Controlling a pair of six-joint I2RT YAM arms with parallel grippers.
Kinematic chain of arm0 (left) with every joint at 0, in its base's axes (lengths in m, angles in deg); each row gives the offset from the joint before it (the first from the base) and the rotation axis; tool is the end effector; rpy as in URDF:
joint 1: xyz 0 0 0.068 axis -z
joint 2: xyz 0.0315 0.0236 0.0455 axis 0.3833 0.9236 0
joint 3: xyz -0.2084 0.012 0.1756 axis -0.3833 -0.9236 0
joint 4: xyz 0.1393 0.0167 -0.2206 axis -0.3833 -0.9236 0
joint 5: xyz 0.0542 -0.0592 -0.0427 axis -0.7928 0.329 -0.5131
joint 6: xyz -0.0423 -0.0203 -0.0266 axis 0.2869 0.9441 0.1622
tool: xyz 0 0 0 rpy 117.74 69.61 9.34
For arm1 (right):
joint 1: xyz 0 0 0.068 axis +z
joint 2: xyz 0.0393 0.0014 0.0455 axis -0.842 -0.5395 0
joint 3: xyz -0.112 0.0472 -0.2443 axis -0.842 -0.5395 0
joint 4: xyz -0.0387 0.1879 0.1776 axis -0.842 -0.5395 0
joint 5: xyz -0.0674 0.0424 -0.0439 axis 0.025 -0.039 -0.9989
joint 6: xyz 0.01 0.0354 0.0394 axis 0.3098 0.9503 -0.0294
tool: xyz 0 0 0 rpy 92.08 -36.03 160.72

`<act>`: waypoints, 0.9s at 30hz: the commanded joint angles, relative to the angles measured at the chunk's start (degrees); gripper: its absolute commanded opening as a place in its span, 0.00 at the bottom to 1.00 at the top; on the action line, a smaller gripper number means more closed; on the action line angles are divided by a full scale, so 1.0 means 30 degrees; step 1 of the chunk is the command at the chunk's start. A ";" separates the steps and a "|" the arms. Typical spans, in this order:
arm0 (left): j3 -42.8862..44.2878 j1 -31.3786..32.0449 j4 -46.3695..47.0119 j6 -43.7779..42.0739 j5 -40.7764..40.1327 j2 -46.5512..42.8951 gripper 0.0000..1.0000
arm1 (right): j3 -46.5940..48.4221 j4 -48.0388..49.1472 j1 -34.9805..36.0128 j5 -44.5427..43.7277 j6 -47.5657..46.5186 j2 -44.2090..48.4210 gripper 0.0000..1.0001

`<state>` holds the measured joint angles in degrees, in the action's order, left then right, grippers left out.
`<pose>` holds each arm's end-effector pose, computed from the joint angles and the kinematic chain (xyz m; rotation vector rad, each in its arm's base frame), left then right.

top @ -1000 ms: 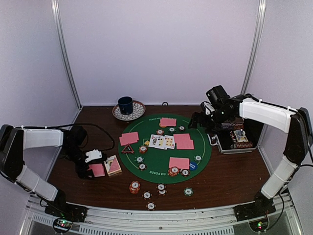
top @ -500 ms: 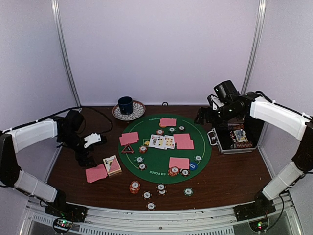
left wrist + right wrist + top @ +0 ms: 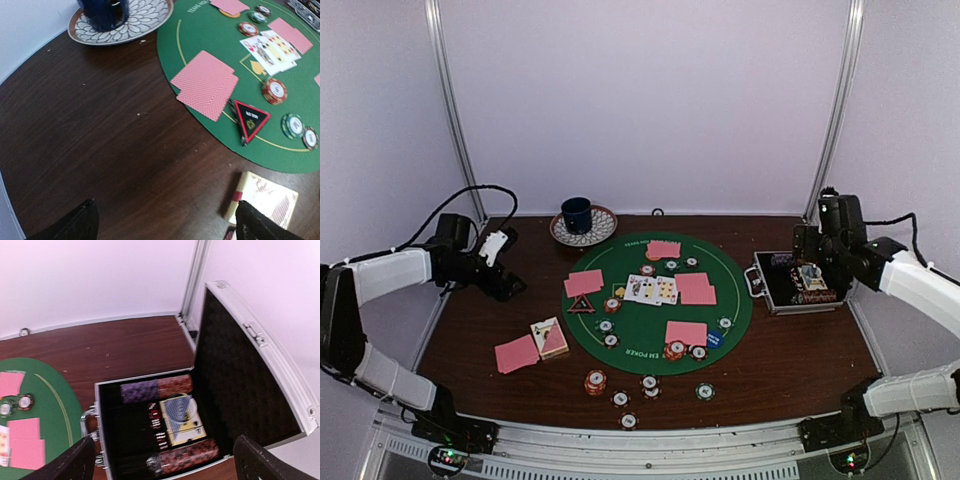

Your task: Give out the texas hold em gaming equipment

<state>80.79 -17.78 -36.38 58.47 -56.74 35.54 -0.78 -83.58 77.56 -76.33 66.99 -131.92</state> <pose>0.2708 -0.0361 0.2203 0.6463 2.3038 -0.3660 0.2357 0.0703 0.3037 0.1607 2.0892 -0.1133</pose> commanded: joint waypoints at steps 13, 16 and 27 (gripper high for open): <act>-0.4446 -0.1080 1.5411 0.4424 -0.3363 0.4434 0.98 | -0.9256 1.9394 -0.2988 -0.4911 -0.5270 -0.4345 1.00; -0.5724 -0.1285 1.7482 0.4994 -0.3989 0.3891 0.98 | -1.0340 2.2153 -0.3129 -0.4344 -0.5774 -0.4835 1.00; -0.9238 -0.1320 2.3691 0.5768 -0.5605 0.4110 0.98 | -1.0646 2.5816 -0.3718 -0.0288 -0.6165 -0.7220 1.00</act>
<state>52.66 -21.33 25.91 74.42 -71.51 47.82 -32.89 -11.36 66.85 -84.00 50.43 -150.63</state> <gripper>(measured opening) 0.975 0.995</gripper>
